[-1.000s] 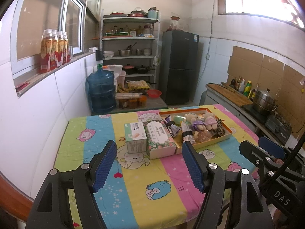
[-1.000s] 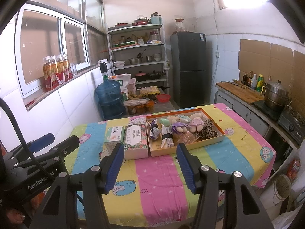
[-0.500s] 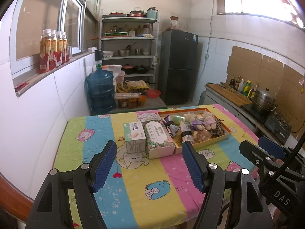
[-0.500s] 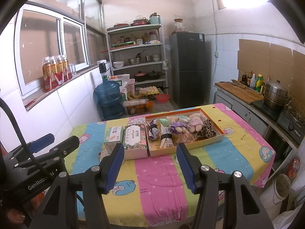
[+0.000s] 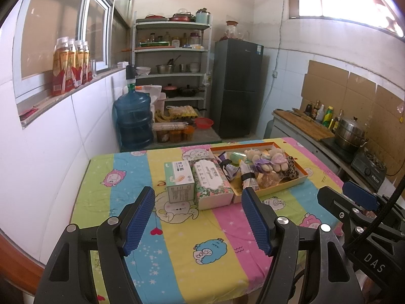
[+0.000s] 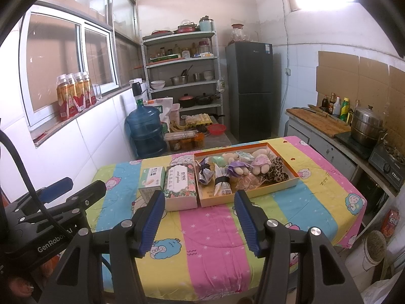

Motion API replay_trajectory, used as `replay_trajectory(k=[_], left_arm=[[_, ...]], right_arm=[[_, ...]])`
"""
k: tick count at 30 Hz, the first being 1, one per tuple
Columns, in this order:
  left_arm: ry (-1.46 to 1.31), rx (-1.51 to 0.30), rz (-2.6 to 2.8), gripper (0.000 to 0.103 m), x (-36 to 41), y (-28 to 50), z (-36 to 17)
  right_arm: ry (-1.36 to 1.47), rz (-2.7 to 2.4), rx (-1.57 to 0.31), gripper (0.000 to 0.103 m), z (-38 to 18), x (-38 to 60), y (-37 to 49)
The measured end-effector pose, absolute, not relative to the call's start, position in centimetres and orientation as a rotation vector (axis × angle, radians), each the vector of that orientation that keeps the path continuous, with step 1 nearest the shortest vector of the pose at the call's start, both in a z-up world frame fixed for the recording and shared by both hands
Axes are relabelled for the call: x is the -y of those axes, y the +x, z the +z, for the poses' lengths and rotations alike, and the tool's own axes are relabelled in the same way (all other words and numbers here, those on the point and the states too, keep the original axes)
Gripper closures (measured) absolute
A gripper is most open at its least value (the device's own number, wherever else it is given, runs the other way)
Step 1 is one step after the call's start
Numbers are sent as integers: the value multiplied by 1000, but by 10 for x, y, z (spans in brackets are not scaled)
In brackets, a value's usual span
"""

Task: Organize soft objects

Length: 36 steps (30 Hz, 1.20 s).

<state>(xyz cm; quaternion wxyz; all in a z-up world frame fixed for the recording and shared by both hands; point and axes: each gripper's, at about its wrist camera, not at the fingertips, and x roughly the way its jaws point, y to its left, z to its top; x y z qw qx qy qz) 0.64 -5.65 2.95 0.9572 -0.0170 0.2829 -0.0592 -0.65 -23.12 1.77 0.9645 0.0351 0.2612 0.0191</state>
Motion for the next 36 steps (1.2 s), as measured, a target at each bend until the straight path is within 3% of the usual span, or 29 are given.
replay_trajectory(k=[36], left_arm=[[-33, -579, -124, 31, 60, 7, 26]], right_arm=[[68, 41, -531, 46, 16, 230, -6]])
